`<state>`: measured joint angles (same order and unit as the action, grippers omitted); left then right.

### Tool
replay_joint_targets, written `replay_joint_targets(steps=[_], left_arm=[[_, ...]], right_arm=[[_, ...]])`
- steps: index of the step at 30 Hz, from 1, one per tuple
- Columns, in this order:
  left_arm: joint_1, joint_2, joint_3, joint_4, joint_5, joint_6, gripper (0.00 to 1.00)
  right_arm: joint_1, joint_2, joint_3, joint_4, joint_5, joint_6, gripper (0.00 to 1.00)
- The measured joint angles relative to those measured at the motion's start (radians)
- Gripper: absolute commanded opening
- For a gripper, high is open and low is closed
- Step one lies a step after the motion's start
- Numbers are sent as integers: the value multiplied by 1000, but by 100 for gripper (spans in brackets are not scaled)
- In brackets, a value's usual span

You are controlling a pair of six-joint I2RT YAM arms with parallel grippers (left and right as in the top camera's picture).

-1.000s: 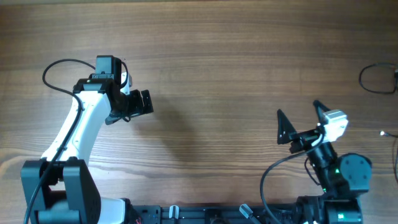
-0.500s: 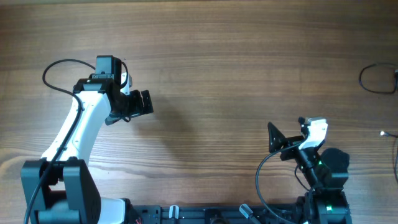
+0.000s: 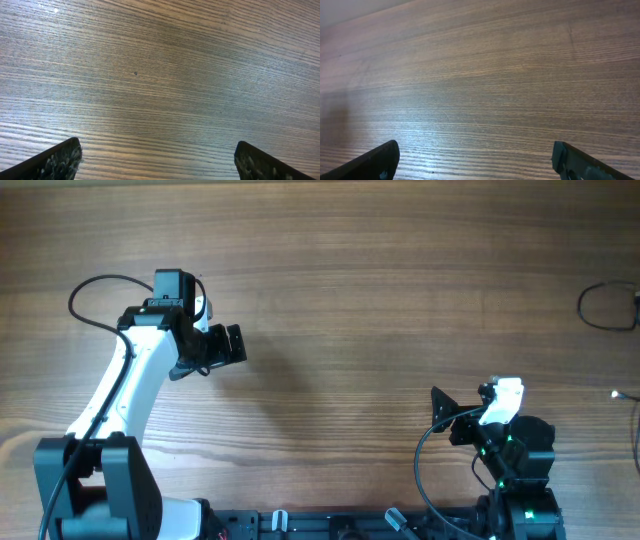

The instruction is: Untangle cables

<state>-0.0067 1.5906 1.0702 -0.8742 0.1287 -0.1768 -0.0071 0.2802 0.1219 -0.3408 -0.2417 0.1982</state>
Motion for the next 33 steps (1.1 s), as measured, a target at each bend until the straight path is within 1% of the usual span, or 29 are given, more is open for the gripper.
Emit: replay_joint_targets(steps=[11,20,24,33], left_arm=[[0,0,0,0,0,0,100],[0,0,0,11,0,0,100],[0,0,0,11,0,0,100],[0,0,0,15,0,0,100]], right_arm=[[0,-6,0,0,0,1,100],[1,-217,0,1,0,4,100],[2,-254,0,1,0,4,100],[2,-258,0,0,0,4,100]])
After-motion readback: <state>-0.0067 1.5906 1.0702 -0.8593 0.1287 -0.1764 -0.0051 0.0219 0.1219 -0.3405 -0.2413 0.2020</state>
